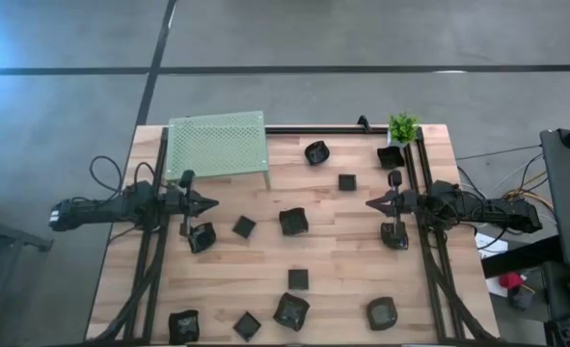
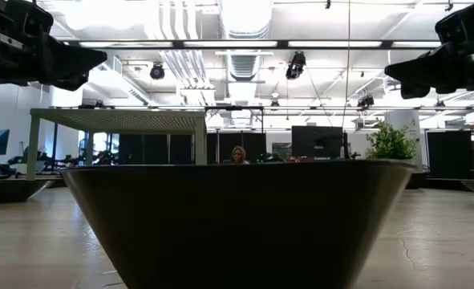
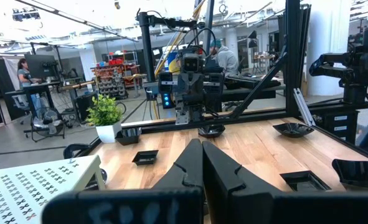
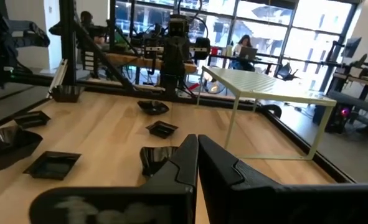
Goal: Pick & Place Mini shaped plates
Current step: Put the black square shaped plate on the shelf
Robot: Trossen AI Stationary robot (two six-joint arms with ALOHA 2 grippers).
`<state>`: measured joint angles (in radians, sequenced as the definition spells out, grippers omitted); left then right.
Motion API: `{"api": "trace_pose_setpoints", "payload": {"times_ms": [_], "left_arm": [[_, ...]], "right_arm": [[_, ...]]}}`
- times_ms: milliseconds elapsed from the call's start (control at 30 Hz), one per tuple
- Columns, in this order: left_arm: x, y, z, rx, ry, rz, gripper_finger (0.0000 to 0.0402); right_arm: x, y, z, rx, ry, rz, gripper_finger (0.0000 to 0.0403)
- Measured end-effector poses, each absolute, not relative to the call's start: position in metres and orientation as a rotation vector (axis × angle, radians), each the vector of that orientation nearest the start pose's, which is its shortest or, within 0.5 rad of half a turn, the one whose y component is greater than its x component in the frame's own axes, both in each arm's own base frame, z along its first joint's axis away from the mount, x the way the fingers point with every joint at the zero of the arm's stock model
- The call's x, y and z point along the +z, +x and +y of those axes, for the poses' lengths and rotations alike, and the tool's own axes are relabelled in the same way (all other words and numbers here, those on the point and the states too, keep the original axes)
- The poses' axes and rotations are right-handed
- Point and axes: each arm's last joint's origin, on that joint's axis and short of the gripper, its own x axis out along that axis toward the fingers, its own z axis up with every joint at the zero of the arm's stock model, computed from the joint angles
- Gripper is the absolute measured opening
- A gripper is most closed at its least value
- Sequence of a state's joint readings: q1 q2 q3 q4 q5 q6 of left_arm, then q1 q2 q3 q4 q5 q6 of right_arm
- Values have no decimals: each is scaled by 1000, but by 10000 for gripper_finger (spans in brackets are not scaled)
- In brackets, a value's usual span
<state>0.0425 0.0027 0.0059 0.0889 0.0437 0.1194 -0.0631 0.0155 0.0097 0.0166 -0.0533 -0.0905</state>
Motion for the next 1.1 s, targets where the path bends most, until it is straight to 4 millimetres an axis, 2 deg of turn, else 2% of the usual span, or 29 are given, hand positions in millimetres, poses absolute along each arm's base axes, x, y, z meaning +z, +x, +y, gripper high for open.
{"api": "trace_pose_setpoints", "payload": {"times_ms": [300, 500, 1100], "left_arm": [[174, 97, 3, 4, 123, -92, 0], [174, 97, 3, 4, 123, -92, 0], [174, 97, 3, 4, 123, -92, 0]], "right_arm": [[167, 98, -5, -10, -74, -10, 8], [167, 98, -5, -8, -4, -11, 8], [167, 98, -5, -8, 23, -11, 8]]}}
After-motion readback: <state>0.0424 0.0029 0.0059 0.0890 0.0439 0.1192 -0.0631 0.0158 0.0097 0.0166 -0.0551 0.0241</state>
